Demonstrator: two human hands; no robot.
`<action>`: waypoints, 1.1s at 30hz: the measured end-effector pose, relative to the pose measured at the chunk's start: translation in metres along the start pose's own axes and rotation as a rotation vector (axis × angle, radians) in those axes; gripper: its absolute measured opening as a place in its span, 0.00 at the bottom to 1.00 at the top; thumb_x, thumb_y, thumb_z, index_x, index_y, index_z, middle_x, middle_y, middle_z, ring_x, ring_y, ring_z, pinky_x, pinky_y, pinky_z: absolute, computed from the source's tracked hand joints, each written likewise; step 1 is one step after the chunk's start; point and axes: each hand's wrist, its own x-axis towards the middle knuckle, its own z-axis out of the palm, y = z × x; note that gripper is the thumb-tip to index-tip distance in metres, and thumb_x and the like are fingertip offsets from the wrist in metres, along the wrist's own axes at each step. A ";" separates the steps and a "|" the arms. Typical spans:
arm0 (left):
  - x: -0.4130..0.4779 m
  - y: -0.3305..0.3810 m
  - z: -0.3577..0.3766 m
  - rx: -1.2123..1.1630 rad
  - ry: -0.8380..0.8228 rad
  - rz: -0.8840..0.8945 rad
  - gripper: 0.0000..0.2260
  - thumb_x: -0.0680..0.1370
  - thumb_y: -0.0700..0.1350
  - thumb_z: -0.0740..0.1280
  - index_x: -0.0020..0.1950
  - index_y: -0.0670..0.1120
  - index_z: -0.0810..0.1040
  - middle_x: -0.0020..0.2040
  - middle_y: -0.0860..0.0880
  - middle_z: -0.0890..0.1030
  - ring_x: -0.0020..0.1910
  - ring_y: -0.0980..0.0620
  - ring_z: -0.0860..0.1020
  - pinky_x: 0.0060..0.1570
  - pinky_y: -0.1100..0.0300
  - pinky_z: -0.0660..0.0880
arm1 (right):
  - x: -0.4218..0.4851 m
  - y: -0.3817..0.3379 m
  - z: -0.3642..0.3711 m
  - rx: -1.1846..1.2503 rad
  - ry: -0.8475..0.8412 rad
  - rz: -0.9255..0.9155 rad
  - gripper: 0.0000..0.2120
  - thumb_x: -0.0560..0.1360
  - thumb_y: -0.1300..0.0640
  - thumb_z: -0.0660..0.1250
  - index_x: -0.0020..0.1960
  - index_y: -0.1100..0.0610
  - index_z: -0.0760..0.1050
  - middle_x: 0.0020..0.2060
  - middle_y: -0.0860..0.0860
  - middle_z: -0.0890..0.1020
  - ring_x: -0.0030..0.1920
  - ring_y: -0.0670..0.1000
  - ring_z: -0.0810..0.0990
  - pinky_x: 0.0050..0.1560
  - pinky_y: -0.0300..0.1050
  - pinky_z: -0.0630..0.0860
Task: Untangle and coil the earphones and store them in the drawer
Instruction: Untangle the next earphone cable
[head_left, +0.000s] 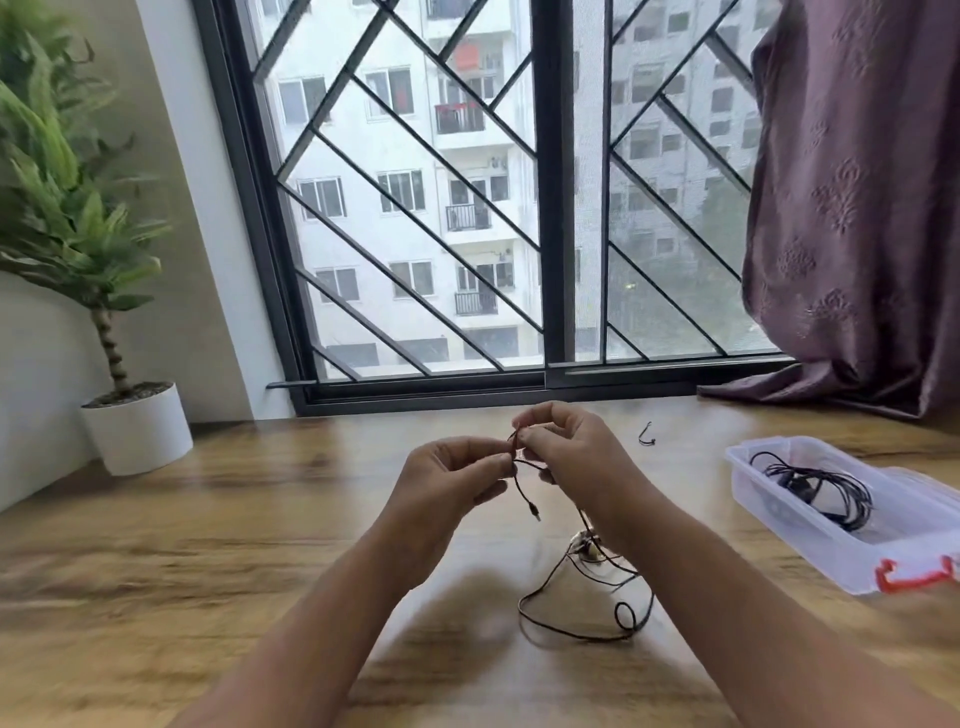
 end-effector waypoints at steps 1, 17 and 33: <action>0.000 0.000 0.000 0.005 0.000 0.001 0.09 0.74 0.39 0.75 0.52 0.39 0.85 0.47 0.39 0.85 0.47 0.51 0.81 0.51 0.59 0.79 | 0.000 0.000 -0.001 -0.015 0.000 -0.025 0.05 0.79 0.60 0.67 0.49 0.53 0.82 0.44 0.52 0.88 0.42 0.43 0.83 0.43 0.39 0.76; 0.001 -0.002 0.003 0.142 0.065 0.136 0.08 0.79 0.32 0.68 0.53 0.39 0.85 0.52 0.46 0.81 0.42 0.50 0.82 0.45 0.55 0.83 | 0.000 0.001 -0.007 -0.021 -0.021 -0.014 0.12 0.70 0.49 0.80 0.48 0.53 0.81 0.41 0.50 0.88 0.44 0.46 0.87 0.47 0.44 0.80; 0.011 -0.007 -0.016 0.346 0.516 0.317 0.09 0.78 0.38 0.68 0.49 0.52 0.84 0.45 0.52 0.83 0.44 0.53 0.79 0.45 0.58 0.74 | -0.010 -0.017 -0.003 0.406 -0.469 0.435 0.11 0.78 0.54 0.71 0.58 0.58 0.79 0.30 0.46 0.63 0.25 0.42 0.59 0.24 0.34 0.57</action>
